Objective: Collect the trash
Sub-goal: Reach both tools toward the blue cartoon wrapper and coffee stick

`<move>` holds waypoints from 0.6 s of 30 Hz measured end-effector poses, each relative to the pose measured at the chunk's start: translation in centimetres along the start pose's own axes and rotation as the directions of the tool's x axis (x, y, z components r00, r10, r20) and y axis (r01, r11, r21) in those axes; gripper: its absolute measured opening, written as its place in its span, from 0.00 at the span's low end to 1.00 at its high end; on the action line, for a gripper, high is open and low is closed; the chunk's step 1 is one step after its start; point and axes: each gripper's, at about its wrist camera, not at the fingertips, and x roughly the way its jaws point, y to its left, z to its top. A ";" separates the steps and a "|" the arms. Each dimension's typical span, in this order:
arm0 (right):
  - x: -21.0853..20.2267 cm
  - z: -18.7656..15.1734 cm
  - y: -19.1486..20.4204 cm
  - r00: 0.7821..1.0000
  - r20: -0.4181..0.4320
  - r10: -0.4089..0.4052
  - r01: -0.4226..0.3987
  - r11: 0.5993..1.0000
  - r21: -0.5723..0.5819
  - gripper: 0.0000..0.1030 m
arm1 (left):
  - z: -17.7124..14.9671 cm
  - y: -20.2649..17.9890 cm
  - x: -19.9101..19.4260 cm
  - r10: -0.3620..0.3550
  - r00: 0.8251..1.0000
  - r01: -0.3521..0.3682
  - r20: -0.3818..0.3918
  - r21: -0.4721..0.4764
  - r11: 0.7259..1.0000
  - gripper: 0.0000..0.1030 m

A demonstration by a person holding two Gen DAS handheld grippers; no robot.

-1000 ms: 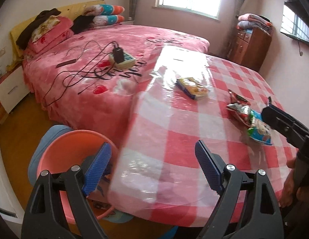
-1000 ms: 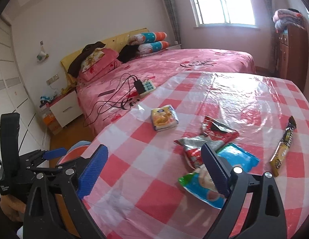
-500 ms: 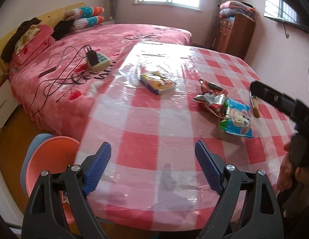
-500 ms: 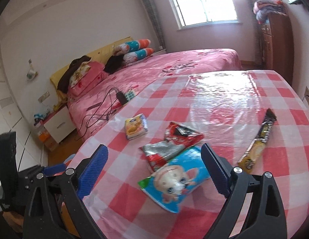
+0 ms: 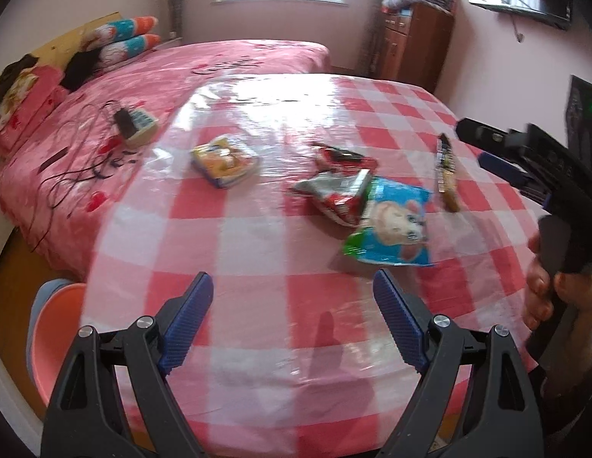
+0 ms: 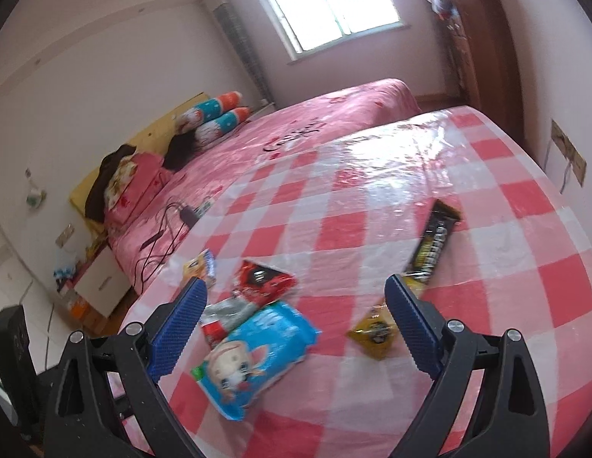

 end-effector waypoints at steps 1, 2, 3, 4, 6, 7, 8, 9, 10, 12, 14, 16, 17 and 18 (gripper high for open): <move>0.1 0.1 -0.5 1.000 -0.003 -0.009 0.009 1.000 0.008 0.90 | 0.2 -0.5 0.1 -0.021 1.000 0.021 -0.002 0.010 1.000 0.84; 0.3 0.3 -1.2 1.000 -0.011 -0.024 0.024 0.999 0.020 0.90 | 0.3 -1.1 0.2 -0.040 0.999 0.040 -0.003 0.021 0.999 0.84; 0.5 0.4 -1.7 0.999 -0.017 -0.032 0.033 0.999 0.030 0.90 | 0.5 -1.5 0.4 -0.053 0.999 0.053 -0.006 0.031 0.998 0.84; 0.6 0.5 -2.3 0.999 -0.023 -0.037 0.038 0.998 0.043 0.90 | 0.6 -2.1 0.6 -0.067 0.998 0.067 -0.010 0.047 0.997 0.84; 1.0 0.7 -3.4 0.998 -0.041 -0.039 0.042 0.996 0.074 0.90 | 0.8 -3.1 1.1 -0.081 0.996 0.082 -0.022 0.070 0.994 0.84; 1.1 0.8 -3.9 0.998 -0.047 -0.045 0.049 0.995 0.083 0.90 | 0.9 -3.7 1.5 -0.089 0.996 0.091 -0.029 0.080 0.993 0.84; 1.2 0.8 -4.4 0.997 -0.054 -0.053 0.058 0.994 0.092 0.90 | 1.1 -4.1 1.8 -0.096 0.995 0.099 -0.035 0.086 0.991 0.84; 1.4 0.9 -4.8 0.997 -0.059 -0.054 0.060 0.993 0.099 0.87 | 1.2 -4.4 2.0 -0.101 0.994 0.104 -0.041 0.090 0.991 0.84; 1.5 1.0 -5.0 0.996 -0.065 -0.053 0.059 0.993 0.103 0.85 | 1.3 -4.7 2.3 -0.106 0.993 0.110 -0.046 0.094 0.990 0.84; 1.8 1.2 -5.5 0.995 -0.081 -0.060 0.069 0.992 0.106 0.82 | 1.5 -5.5 2.9 -0.114 0.992 0.119 -0.056 0.104 0.987 0.84; 2.2 1.3 -6.0 0.994 -0.094 -0.064 0.074 0.991 0.113 0.80 | 1.7 -6.0 3.5 -0.119 0.991 0.126 -0.064 0.113 0.986 0.84; 2.6 1.5 -6.5 0.992 -0.108 -0.060 0.073 0.990 0.118 0.75 | 1.9 -6.5 4.1 -0.124 0.990 0.132 -0.073 0.116 0.984 0.83; 2.8 1.5 -6.8 0.991 -0.118 -0.060 0.074 0.990 0.122 0.72 | 2.0 -6.7 4.4 -0.127 0.989 0.136 -0.078 0.116 0.984 0.82; 3.0 1.7 -7.0 0.990 -0.124 -0.061 0.076 0.989 0.124 0.70 | 2.1 -6.8 4.5 -0.128 0.988 0.137 -0.081 0.117 0.984 0.81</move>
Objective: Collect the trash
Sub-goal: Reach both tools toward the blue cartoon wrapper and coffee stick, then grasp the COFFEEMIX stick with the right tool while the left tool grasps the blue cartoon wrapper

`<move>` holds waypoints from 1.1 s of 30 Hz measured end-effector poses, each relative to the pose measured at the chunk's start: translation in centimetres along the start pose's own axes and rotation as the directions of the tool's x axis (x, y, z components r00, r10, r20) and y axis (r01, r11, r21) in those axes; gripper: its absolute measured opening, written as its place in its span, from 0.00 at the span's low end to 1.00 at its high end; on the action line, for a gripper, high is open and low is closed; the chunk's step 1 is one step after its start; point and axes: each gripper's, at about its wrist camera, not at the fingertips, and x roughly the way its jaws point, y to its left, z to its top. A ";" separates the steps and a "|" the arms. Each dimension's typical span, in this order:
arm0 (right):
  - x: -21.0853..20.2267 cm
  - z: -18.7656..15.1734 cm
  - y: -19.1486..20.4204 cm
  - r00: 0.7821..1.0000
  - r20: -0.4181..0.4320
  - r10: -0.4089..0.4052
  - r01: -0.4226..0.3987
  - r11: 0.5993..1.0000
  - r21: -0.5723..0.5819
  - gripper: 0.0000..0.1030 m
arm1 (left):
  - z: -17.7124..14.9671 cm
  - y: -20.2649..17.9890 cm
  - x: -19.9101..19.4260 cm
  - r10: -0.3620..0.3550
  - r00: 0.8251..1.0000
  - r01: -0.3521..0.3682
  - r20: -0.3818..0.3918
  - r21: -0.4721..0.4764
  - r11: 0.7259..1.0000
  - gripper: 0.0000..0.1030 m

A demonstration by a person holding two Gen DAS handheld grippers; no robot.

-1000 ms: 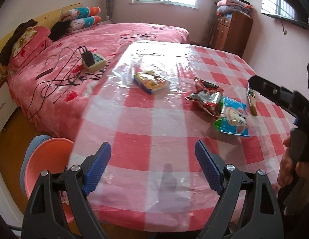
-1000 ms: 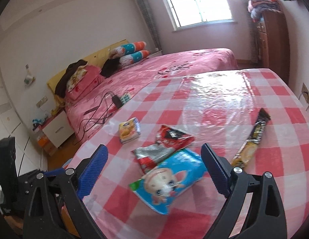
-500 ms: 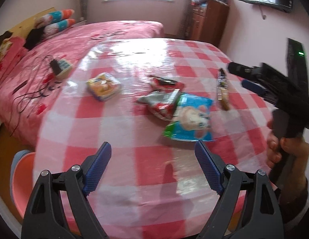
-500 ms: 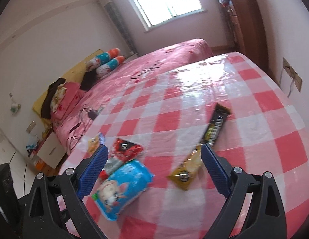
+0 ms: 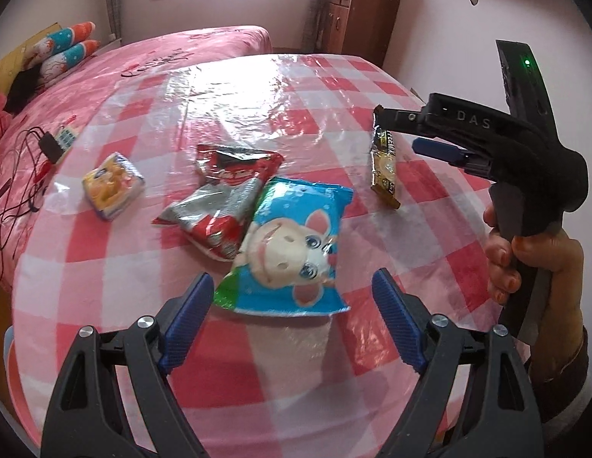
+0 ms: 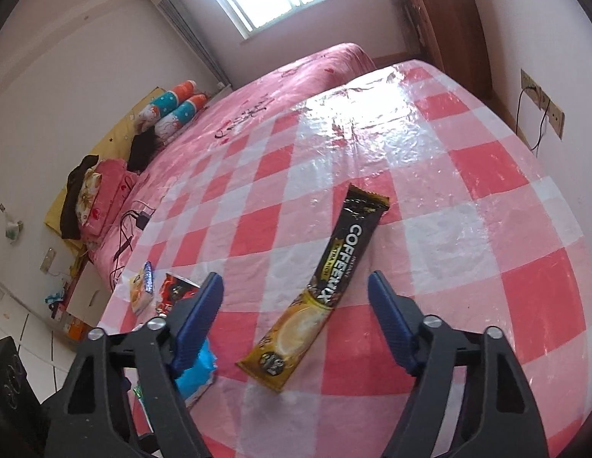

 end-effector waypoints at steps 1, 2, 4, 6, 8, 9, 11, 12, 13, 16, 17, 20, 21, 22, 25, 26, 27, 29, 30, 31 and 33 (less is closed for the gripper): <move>0.2 0.1 -0.2 1.000 -0.006 -0.003 0.003 1.000 0.004 0.68 | 0.1 -0.1 0.2 0.001 1.000 -0.001 -0.001 0.002 1.000 0.79; 0.5 0.2 -0.5 1.000 -0.015 -0.006 0.006 1.000 0.011 0.66 | 0.2 -0.2 0.4 0.009 1.000 -0.009 -0.002 0.004 1.000 0.78; 1.0 0.3 -0.7 1.000 -0.025 -0.011 0.011 1.000 0.013 0.64 | 0.4 -0.3 0.7 0.016 1.000 -0.016 -0.003 0.002 1.000 0.78; 1.5 0.5 -0.7 0.999 -0.034 -0.018 0.019 1.000 0.009 0.61 | 0.7 -0.1 0.9 0.018 1.000 -0.018 -0.003 -0.005 1.000 0.76; 1.8 0.6 -0.5 0.999 -0.034 -0.032 0.032 0.999 -0.005 0.61 | 0.9 -0.1 1.1 0.019 1.000 -0.019 -0.002 -0.010 1.000 0.73; 2.0 0.7 -0.2 0.999 -0.035 -0.041 0.041 0.999 -0.017 0.60 | 1.1 0.0 1.2 0.019 1.000 -0.019 -0.002 -0.011 1.000 0.73; 2.4 0.9 0.1 0.998 -0.035 -0.057 0.055 0.998 -0.039 0.59 | 1.2 -0.1 1.4 0.022 1.000 -0.022 -0.005 -0.012 1.000 0.73; 2.5 1.0 0.3 0.997 -0.034 -0.069 0.067 0.996 -0.055 0.58 | 1.3 -0.1 1.5 0.022 1.000 -0.022 -0.006 -0.012 1.000 0.73; 2.6 1.0 0.4 0.996 -0.034 -0.077 0.075 0.995 -0.065 0.57 | 1.3 -0.2 1.6 0.021 1.000 -0.021 -0.006 -0.011 1.000 0.73; 3.1 0.9 0.8 0.994 -0.035 -0.101 0.097 0.990 -0.099 0.50 | 1.5 -0.3 1.9 0.006 1.000 -0.006 -0.002 -0.009 1.000 0.73; 3.2 0.9 0.9 0.993 -0.035 -0.109 0.105 0.989 -0.108 0.48 | 1.5 -0.3 2.0 0.002 1.000 -0.002 -0.001 -0.005 1.000 0.73; 3.5 0.9 1.2 0.991 -0.036 -0.129 0.123 0.983 -0.136 0.40 | 1.8 -0.8 2.3 0.000 1.000 0.000 0.004 0.016 1.000 0.73; 3.6 0.9 1.3 0.991 -0.036 -0.132 0.126 0.982 -0.140 0.37 | 1.8 -0.9 2.4 -0.004 1.000 0.004 0.007 0.022 1.000 0.73; 3.7 0.9 1.3 0.991 -0.040 -0.130 0.123 0.982 -0.144 0.35 | 1.9 -1.0 2.6 -0.011 1.000 0.011 0.008 0.023 1.000 0.73; 3.8 1.0 1.4 0.991 -0.048 -0.125 0.117 0.983 -0.144 0.27 | 2.2 -1.0 3.1 -0.031 0.999 0.031 0.010 0.022 0.999 0.74; 3.8 1.0 1.4 0.991 -0.048 -0.124 0.116 0.983 -0.145 0.26 | 2.3 -1.2 3.3 -0.034 0.999 0.033 0.010 0.032 0.999 0.74; 3.8 1.0 1.3 0.991 -0.050 -0.121 0.113 0.983 -0.143 0.25 | 2.3 -1.3 3.4 -0.037 0.999 0.037 0.013 0.039 0.999 0.75; 3.9 1.0 1.2 0.993 -0.053 -0.109 0.100 0.986 -0.137 0.24 | 2.4 -1.4 3.6 -0.050 0.999 0.049 0.020 0.049 0.998 0.75; 3.9 1.1 1.1 0.993 -0.055 -0.101 0.093 0.987 -0.133 0.22 | 2.5 -1.4 3.7 -0.056 0.998 0.055 0.021 0.048 0.997 0.75; 3.9 1.1 0.9 0.994 -0.057 -0.093 0.085 0.988 -0.125 0.22 | 2.5 -1.3 3.8 -0.062 0.998 0.061 0.022 0.043 0.997 0.75; 3.8 1.2 0.7 0.995 -0.058 -0.078 0.071 0.991 -0.111 0.21 | 2.5 -1.3 3.9 -0.066 0.997 0.065 0.026 0.042 0.997 0.74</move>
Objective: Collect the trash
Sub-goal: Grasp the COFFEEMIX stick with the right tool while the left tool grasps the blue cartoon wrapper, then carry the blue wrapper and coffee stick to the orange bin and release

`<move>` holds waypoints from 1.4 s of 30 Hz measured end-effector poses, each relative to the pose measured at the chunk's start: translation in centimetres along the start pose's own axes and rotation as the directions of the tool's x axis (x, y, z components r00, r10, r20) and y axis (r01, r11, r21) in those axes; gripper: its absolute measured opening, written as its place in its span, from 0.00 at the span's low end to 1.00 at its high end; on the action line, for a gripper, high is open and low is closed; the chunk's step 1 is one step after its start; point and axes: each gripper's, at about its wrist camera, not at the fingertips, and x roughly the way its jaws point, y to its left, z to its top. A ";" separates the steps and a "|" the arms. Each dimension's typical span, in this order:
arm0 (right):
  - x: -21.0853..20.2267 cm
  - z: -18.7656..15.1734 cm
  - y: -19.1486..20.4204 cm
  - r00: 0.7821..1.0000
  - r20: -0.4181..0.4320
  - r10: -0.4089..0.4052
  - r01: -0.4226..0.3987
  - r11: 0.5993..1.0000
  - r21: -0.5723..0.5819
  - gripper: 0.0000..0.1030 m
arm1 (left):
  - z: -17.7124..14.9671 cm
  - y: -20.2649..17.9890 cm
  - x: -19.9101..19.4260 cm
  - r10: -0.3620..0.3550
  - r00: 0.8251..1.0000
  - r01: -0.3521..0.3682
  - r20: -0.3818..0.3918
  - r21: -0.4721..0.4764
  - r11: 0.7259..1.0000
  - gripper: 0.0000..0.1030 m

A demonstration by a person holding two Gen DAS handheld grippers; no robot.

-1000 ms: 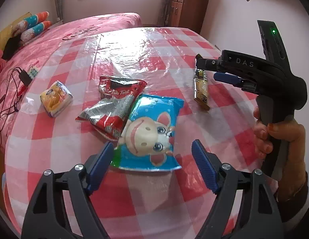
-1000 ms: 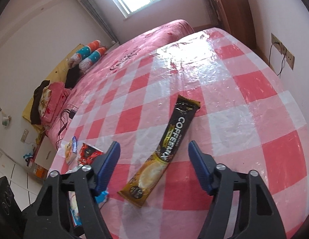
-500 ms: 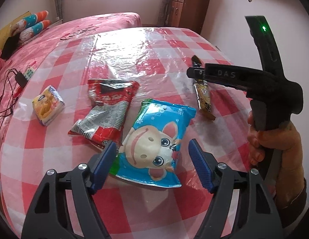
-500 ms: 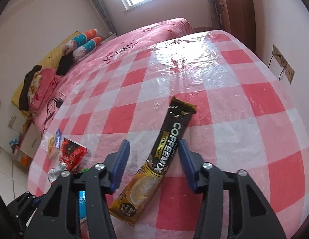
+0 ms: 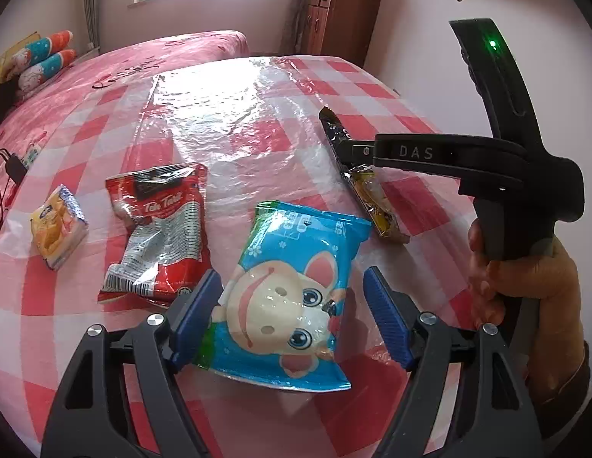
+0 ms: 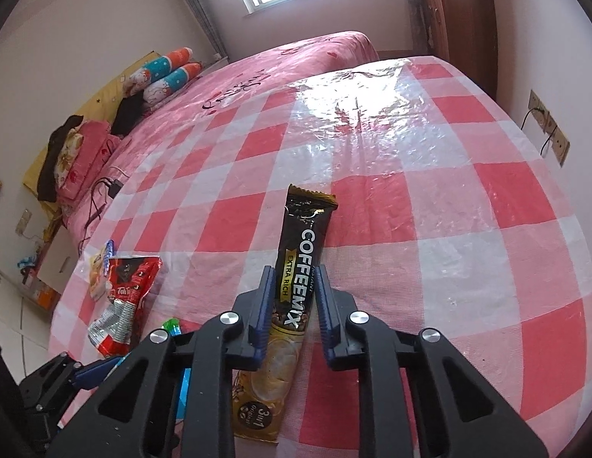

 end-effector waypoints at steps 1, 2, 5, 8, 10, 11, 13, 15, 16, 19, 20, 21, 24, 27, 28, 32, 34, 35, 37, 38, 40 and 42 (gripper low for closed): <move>0.0 0.0 -0.2 1.000 0.000 0.010 -0.010 1.000 0.008 0.20 | 0.0 -0.1 0.0 0.006 1.000 -0.006 0.003 0.004 1.000 0.73; -0.1 0.0 -0.3 1.000 0.002 0.018 -0.018 1.000 0.016 0.17 | -0.1 -0.3 0.1 0.018 1.000 -0.018 0.008 0.010 1.000 0.72; -0.2 0.1 -0.6 0.999 0.007 0.033 -0.033 0.999 0.033 0.14 | -0.3 -0.8 0.3 0.066 0.998 -0.066 0.017 0.028 0.997 0.63; -0.2 0.1 -0.6 0.999 0.009 0.033 -0.033 0.999 0.032 0.14 | -0.4 -0.6 0.2 0.076 0.997 -0.076 0.029 0.018 0.997 0.59; -0.4 0.0 -0.6 0.999 0.014 0.036 -0.037 0.999 0.033 0.13 | -0.4 -0.4 0.1 0.073 0.997 -0.073 0.035 0.001 0.997 0.54; -0.4 0.0 -0.5 0.999 0.015 0.038 -0.039 0.999 0.034 0.13 | -0.4 -0.4 0.1 0.074 0.997 -0.074 0.037 -0.007 0.997 0.51; -0.4 0.0 -0.5 0.999 0.014 0.043 -0.043 0.998 0.035 0.13 | -0.4 -0.1 -0.1 0.075 0.996 -0.074 0.039 -0.022 0.997 0.49; -0.3 0.0 -0.4 0.999 0.008 0.048 -0.048 0.998 0.027 0.13 | -0.5 0.1 -0.3 0.071 0.997 -0.070 0.043 -0.030 0.997 0.48; -0.3 0.0 -0.3 0.999 0.006 0.046 -0.046 0.999 0.021 0.14 | -0.5 0.3 -0.4 0.069 0.997 -0.068 0.045 -0.037 0.997 0.47; -0.2 0.1 -0.2 0.999 0.000 0.038 -0.038 0.999 0.018 0.17 | -0.7 0.8 -0.8 0.055 0.997 -0.052 0.046 -0.063 0.997 0.45; -0.1 0.1 -0.2 0.999 -0.002 0.037 -0.037 0.999 0.017 0.18 | -0.8 1.1 -1.1 0.046 0.998 -0.043 0.047 -0.075 0.996 0.44; -0.1 0.1 -0.1 0.999 -0.005 0.036 -0.036 0.999 0.015 0.19 | -0.8 1.4 -1.3 0.038 0.998 -0.033 0.050 -0.086 0.996 0.44; 0.0 0.1 0.3 0.999 -0.007 0.034 -0.034 0.999 -0.006 0.25 | -1.1 2.1 -1.9 0.013 0.998 -0.006 0.059 -0.116 0.993 0.42; 0.1 0.0 0.9 1.000 -0.009 0.016 -0.016 0.999 -0.036 0.29 | -1.4 2.6 -2.4 -0.016 0.998 0.025 0.068 -0.136 0.990 0.41; 0.2 0.0 1.0 1.000 -0.010 0.009 -0.009 0.999 -0.045 0.30 | -1.5 2.7 -2.6 -0.024 0.997 0.034 0.070 -0.141 0.989 0.41; 0.4 -0.1 2.5 0.998 -0.013 -0.061 0.059 0.991 -0.122 0.36 | -1.9 3.6 -3.3 -0.062 0.994 0.076 0.084 -0.170 0.983 0.41; 0.6 -0.3 3.3 0.995 -0.012 -0.103 0.100 0.983 -0.155 0.36 | -2.2 4.0 -3.8 -0.065 0.993 0.081 0.094 -0.176 0.981 0.41; 0.7 -0.3 3.5 0.993 -0.011 -0.119 0.116 0.979 -0.168 0.36 | -2.3 4.3 -4.1 -0.069 0.993 0.086 0.100 -0.181 0.980 0.41; 0.8 -0.4 4.0 0.989 -0.009 -0.147 0.143 0.971 -0.189 0.36 | -2.5 4.8 -4.7 -0.074 0.991 0.094 0.111 -0.191 0.977 0.41; 1.0 -0.4 4.2 0.987 -0.008 -0.158 0.153 0.968 -0.197 0.35 | -2.6 5.1 -5.1 -0.073 0.990 0.095 0.117 -0.194 0.976 0.41; 1.2 -0.4 4.4 0.980 0.000 -0.197 0.192 0.959 -0.210 0.29 | -2.9 5.6 -5.7 -0.070 0.989 0.095 0.127 -0.200 0.975 0.41; 1.2 -0.5 4.4 0.980 0.000 -0.200 0.195 0.957 -0.215 0.25 | -3.4 6.2 -6.4 -0.068 0.989 0.095 0.135 -0.206 0.974 0.41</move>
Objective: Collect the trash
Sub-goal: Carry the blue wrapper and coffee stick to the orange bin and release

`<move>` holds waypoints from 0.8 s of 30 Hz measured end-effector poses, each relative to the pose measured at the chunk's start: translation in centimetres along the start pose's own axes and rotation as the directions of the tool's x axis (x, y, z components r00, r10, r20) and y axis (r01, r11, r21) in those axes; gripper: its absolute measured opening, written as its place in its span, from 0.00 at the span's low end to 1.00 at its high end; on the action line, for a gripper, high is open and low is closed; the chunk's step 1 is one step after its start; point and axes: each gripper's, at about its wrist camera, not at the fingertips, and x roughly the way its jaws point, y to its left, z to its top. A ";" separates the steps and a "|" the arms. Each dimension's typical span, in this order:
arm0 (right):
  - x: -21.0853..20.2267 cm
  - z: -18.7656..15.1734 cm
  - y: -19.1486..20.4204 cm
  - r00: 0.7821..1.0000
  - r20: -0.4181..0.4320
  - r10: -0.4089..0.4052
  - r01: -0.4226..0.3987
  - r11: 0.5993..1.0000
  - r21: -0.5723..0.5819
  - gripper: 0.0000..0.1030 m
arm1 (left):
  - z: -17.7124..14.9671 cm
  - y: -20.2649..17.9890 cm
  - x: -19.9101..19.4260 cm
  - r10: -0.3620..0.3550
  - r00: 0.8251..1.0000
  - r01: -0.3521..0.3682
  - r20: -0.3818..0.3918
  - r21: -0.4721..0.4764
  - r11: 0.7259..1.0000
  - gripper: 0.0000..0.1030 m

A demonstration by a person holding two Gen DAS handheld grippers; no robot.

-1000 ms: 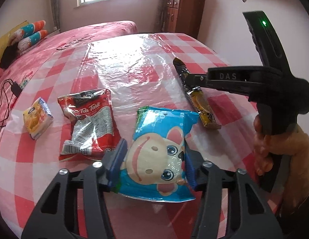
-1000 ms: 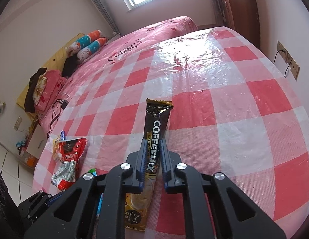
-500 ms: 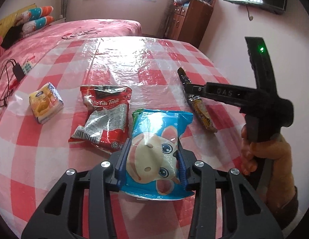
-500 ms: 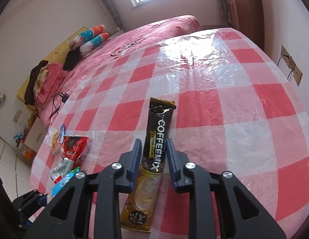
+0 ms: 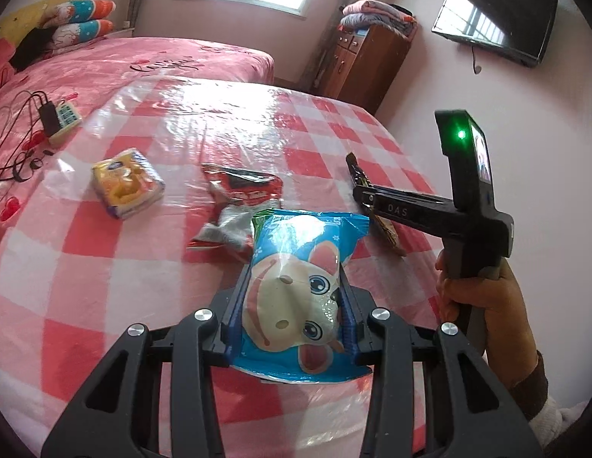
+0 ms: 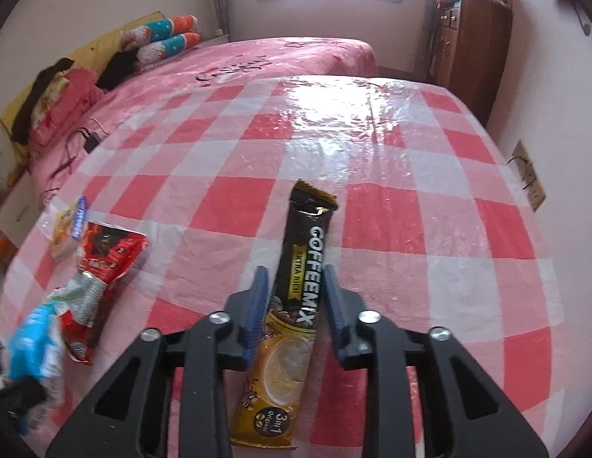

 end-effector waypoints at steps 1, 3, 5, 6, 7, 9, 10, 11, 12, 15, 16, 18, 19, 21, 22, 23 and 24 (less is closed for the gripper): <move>0.0 0.0 -0.1 1.000 0.002 0.002 -0.002 1.000 0.002 0.24 | -0.1 0.3 -0.4 0.004 1.000 -0.004 0.003 -0.003 1.000 0.41; -0.2 -0.1 -0.3 1.000 0.009 0.006 -0.006 1.000 0.009 0.20 | -0.3 0.9 -1.0 0.010 1.000 -0.009 0.008 -0.011 1.000 0.41; -0.6 -0.2 -0.4 1.000 0.031 -0.004 0.004 1.000 0.014 0.18 | -0.6 1.5 -1.6 0.014 1.000 -0.014 0.012 -0.019 1.000 0.41; -0.9 -0.3 -0.4 0.999 0.040 -0.004 0.004 1.000 0.015 0.17 | -0.7 1.9 -1.9 0.018 1.000 -0.017 0.014 -0.025 1.000 0.41; -0.9 -0.4 -0.3 0.999 0.042 0.003 -0.003 1.000 0.018 0.17 | -0.8 2.2 -2.1 0.020 1.000 -0.019 0.016 -0.030 0.999 0.41; -1.1 -0.6 -0.3 0.999 0.042 0.029 -0.030 0.999 0.035 0.16 | -1.1 2.9 -2.7 0.023 0.999 -0.022 0.022 -0.042 0.999 0.41; -1.2 -0.6 -0.2 0.999 0.045 0.030 -0.032 0.999 0.040 0.16 | -1.3 3.3 -3.0 0.025 0.999 -0.024 0.025 -0.049 0.998 0.41; -1.3 -0.7 -0.2 0.998 0.052 0.029 -0.032 0.998 0.045 0.16 | -1.3 3.5 -3.2 0.026 0.999 -0.024 0.026 -0.054 0.998 0.41; -1.5 -0.8 -0.1 0.998 0.057 0.036 -0.039 0.998 0.053 0.16 | -1.5 3.9 -3.4 0.026 0.999 -0.025 0.027 -0.061 0.998 0.41; -1.6 -1.1 0.4 0.996 0.059 0.069 -0.073 0.995 0.071 0.16 | -1.9 4.8 -3.9 0.028 0.999 -0.026 0.030 -0.079 0.997 0.41; -1.8 -1.2 0.5 0.995 0.063 0.073 -0.077 0.994 0.072 0.16 | -1.9 4.9 -4.1 0.028 0.999 -0.026 0.031 -0.085 0.996 0.41; -2.3 -1.3 0.9 0.994 0.073 0.085 -0.090 0.993 0.078 0.16 | -2.1 5.5 -4.4 0.028 0.999 -0.024 0.035 -0.099 0.995 0.41; -2.6 -1.3 1.0 0.992 0.077 0.100 -0.106 0.991 0.087 0.16 | -2.2 5.8 -4.6 0.028 0.999 -0.024 0.037 -0.103 0.994 0.41; -3.1 -1.4 1.2 0.988 0.084 0.126 -0.134 0.985 0.106 0.16 | -2.4 6.4 -5.0 0.031 0.999 -0.026 0.042 -0.115 0.993 0.41; -3.4 -1.4 1.3 0.987 0.088 0.138 -0.148 0.982 0.115 0.16 | -2.5 6.7 -5.2 0.031 0.999 -0.025 0.044 -0.121 0.992 0.41; -3.8 -1.4 1.5 0.983 0.092 0.160 -0.171 0.977 0.127 0.16 | -2.7 7.1 -5.4 0.030 0.998 -0.024 0.048 -0.129 0.991 0.41; -4.0 -1.4 1.6 0.980 0.093 0.176 -0.188 0.973 0.133 0.16 | -2.8 7.4 -5.6 0.029 0.998 -0.022 0.051 -0.137 0.990 0.41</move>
